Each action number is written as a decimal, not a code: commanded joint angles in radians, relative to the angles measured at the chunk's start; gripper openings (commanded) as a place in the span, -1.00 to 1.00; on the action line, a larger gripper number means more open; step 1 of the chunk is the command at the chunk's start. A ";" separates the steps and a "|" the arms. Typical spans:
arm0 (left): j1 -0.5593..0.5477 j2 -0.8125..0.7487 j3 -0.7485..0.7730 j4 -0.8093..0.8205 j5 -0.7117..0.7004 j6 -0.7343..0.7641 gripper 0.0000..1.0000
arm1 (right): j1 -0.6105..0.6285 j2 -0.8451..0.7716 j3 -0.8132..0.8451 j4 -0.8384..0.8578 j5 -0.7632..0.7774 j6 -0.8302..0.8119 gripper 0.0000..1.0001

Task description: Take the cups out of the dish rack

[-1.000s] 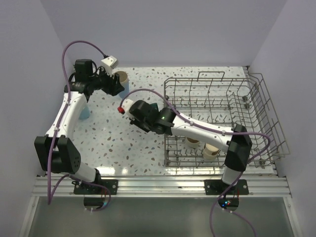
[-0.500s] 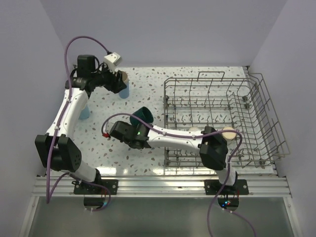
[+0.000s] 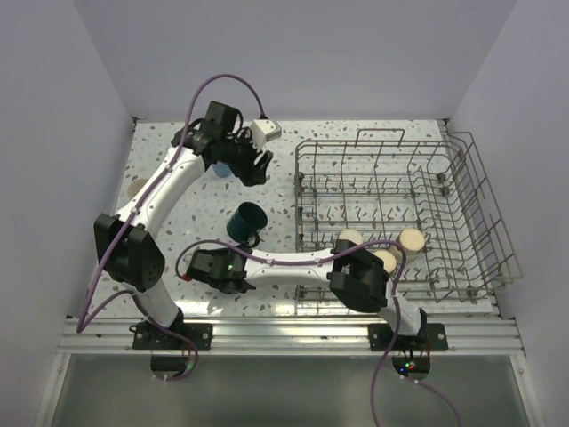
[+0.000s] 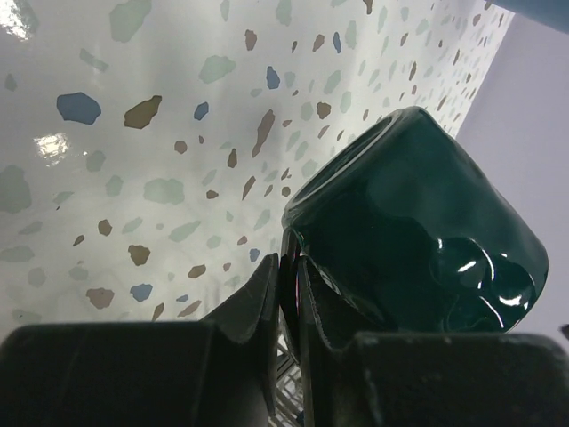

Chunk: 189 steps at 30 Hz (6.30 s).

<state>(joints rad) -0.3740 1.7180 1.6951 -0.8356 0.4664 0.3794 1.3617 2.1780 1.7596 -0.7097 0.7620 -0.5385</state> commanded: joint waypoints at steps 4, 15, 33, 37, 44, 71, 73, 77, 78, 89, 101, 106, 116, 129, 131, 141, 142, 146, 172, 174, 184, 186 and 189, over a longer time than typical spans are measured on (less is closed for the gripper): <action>-0.039 0.031 -0.083 -0.114 -0.184 0.124 0.32 | 0.022 0.016 0.049 0.045 0.142 -0.089 -1.00; -0.049 0.042 -0.187 -0.135 -0.265 0.216 0.20 | 0.025 0.031 0.037 0.070 0.157 -0.112 -1.00; -0.054 -0.046 -0.268 -0.073 -0.221 0.228 -1.00 | 0.022 0.029 0.031 0.115 0.195 -0.088 -0.69; 0.001 -0.074 -0.281 -0.019 -0.209 0.208 -1.00 | 0.022 -0.004 0.026 0.133 0.203 -0.060 0.59; 0.165 -0.113 -0.310 0.078 -0.160 0.188 -1.00 | 0.034 -0.069 0.037 0.142 0.163 -0.032 0.97; 0.601 -0.109 -0.646 0.704 -0.128 -0.085 -1.00 | -0.174 -0.648 -0.310 0.251 -0.226 0.454 0.97; 0.604 -0.103 -0.653 0.717 -0.117 -0.083 -1.00 | -0.214 -0.673 -0.328 0.242 -0.248 0.491 0.97; 0.606 -0.104 -0.684 0.745 -0.110 -0.094 -0.75 | -0.311 -0.722 -0.359 0.196 -0.263 0.632 0.97; 0.606 -0.107 -0.687 0.748 -0.107 -0.096 -0.60 | -0.350 -0.742 -0.367 0.164 -0.263 0.659 0.97; 0.606 -0.161 -0.669 0.742 -0.095 -0.146 0.02 | -0.525 -0.891 -0.489 -0.091 -0.305 0.977 0.97; 0.606 -0.319 -0.525 0.508 0.050 -0.132 0.74 | -0.641 -0.974 -0.704 -0.160 -0.432 1.094 0.97; 0.603 -0.366 -0.480 0.379 0.121 -0.079 1.00 | -0.671 -0.971 -0.772 -0.093 -0.475 1.088 0.97; 0.590 -0.420 -0.466 0.274 0.179 -0.020 1.00 | -0.691 -0.981 -0.861 0.024 -0.469 1.048 0.50; 0.549 -0.436 -0.445 0.224 0.285 -0.007 0.99 | -0.691 -1.075 -0.681 -0.184 -0.402 1.003 -0.81; 0.547 -0.429 -0.433 0.224 0.302 -0.010 0.99 | -0.690 -1.100 -0.607 -0.218 -0.409 0.976 -0.87; 0.547 -0.417 -0.345 0.230 0.494 -0.103 0.87 | -0.691 -1.011 -0.310 0.089 -0.720 0.865 -0.97; 0.547 -0.419 -0.342 0.239 0.520 -0.120 0.87 | -0.690 -0.997 -0.308 0.161 -0.812 0.905 -1.00; 0.543 -0.449 -0.360 0.405 0.685 -0.310 0.79 | -0.690 -0.885 -0.308 0.590 -0.966 1.050 -1.00; 0.389 -0.482 -0.457 1.004 0.732 -0.787 0.45 | -0.638 -0.618 -0.330 1.147 -1.090 1.396 -1.00; 0.389 -0.486 -0.468 1.024 0.745 -0.798 0.26 | -0.638 -0.598 -0.327 1.161 -1.109 1.419 -1.00; 0.389 -0.488 -0.479 0.979 0.776 -0.757 -1.00 | -0.639 -0.546 -0.328 1.117 -1.130 1.418 -0.88; 0.388 -0.479 -0.450 0.838 0.746 -0.624 -1.00 | -0.641 -0.576 -0.328 1.026 -1.066 1.344 0.13; 0.356 -0.463 -0.382 0.415 0.550 -0.192 -1.00 | -0.639 -0.632 -0.348 0.813 -0.940 1.218 0.85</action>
<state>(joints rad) 0.0105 1.2461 1.2472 -0.0898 1.2396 -0.2127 0.7071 1.6138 1.4212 0.3225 -0.3119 0.8326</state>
